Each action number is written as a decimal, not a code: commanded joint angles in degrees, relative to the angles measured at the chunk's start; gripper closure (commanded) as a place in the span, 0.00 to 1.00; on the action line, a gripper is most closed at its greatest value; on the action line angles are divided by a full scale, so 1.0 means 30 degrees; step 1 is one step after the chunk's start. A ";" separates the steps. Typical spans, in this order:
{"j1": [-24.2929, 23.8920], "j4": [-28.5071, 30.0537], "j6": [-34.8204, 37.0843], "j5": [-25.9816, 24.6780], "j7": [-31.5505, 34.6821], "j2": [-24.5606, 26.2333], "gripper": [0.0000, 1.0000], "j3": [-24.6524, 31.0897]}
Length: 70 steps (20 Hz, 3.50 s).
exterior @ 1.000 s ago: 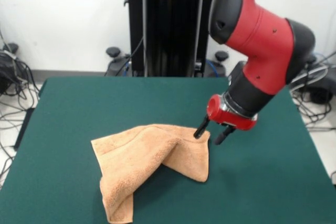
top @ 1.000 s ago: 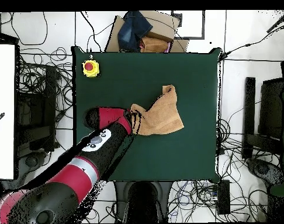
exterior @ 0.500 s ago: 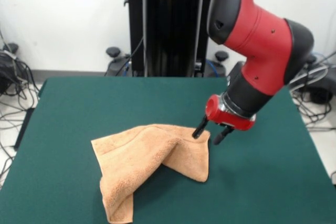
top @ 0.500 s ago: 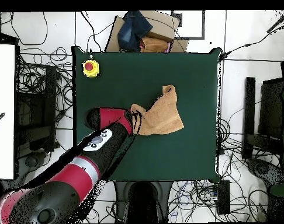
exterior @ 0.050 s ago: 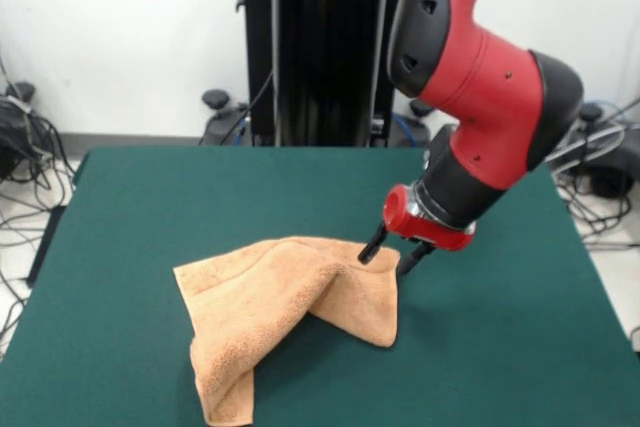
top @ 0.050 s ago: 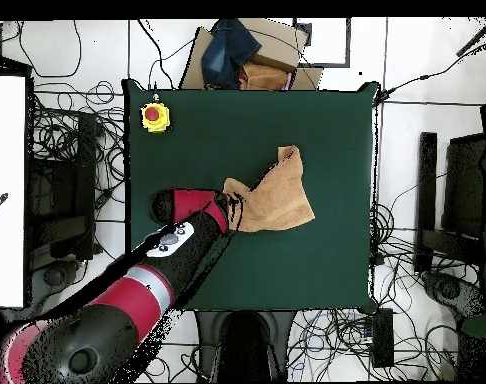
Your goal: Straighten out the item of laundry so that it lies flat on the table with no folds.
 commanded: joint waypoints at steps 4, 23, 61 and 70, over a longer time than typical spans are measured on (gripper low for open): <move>0.0222 -0.1204 -0.0592 0.0732 0.5680 0.2327 0.00 0.0225; 0.1223 -0.0349 0.1531 0.0964 0.5133 0.0624 0.00 0.0432; 0.1848 -0.1397 0.1394 0.1213 0.6574 0.2467 0.00 -0.0598; 0.2109 -0.3885 0.4640 0.1850 0.7759 0.3474 0.00 -0.1901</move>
